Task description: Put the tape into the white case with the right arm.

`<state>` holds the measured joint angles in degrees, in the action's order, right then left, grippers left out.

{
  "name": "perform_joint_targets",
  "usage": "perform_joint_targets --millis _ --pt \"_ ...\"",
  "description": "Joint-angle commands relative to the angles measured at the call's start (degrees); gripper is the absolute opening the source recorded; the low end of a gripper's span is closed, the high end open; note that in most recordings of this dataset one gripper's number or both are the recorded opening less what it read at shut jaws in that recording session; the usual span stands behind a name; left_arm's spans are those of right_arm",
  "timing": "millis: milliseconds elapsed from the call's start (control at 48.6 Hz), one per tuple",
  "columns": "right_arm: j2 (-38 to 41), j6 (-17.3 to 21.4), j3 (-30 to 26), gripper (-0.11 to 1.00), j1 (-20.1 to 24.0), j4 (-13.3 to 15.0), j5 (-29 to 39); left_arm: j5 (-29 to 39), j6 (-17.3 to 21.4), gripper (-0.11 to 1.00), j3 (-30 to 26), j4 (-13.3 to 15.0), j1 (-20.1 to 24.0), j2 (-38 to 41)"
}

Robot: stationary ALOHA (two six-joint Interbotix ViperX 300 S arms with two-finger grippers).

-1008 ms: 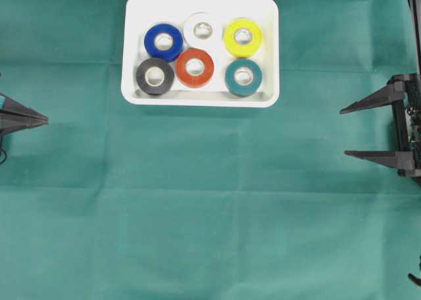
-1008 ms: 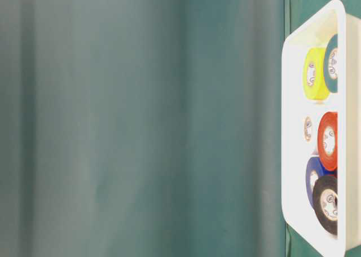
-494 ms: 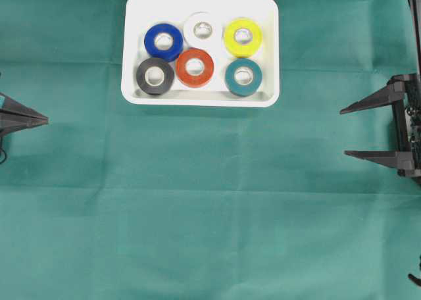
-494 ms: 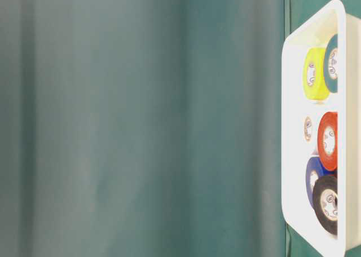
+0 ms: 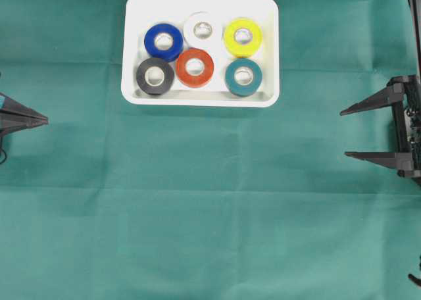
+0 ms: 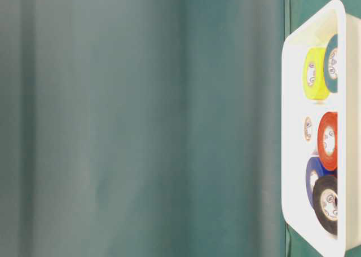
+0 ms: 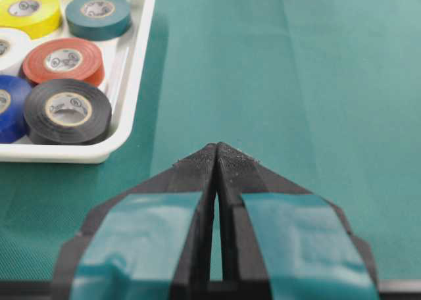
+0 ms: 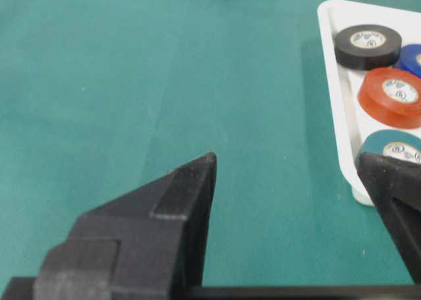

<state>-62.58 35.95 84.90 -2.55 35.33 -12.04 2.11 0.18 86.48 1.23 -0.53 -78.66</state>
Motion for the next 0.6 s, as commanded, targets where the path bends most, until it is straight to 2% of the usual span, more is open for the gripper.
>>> perform_joint_targets --millis 0,267,576 --pt "0.18 0.09 -0.35 0.66 0.09 0.00 -0.35 -0.26 0.09 0.00 -0.79 0.00 0.09 0.53" --pt "0.18 0.97 0.97 0.66 0.09 0.00 4.22 -0.35 0.09 0.00 -0.79 0.00 0.09 0.53" --pt "0.44 1.05 0.18 0.65 0.09 -0.35 6.24 -0.26 0.09 0.00 -0.79 0.00 0.09 0.53"
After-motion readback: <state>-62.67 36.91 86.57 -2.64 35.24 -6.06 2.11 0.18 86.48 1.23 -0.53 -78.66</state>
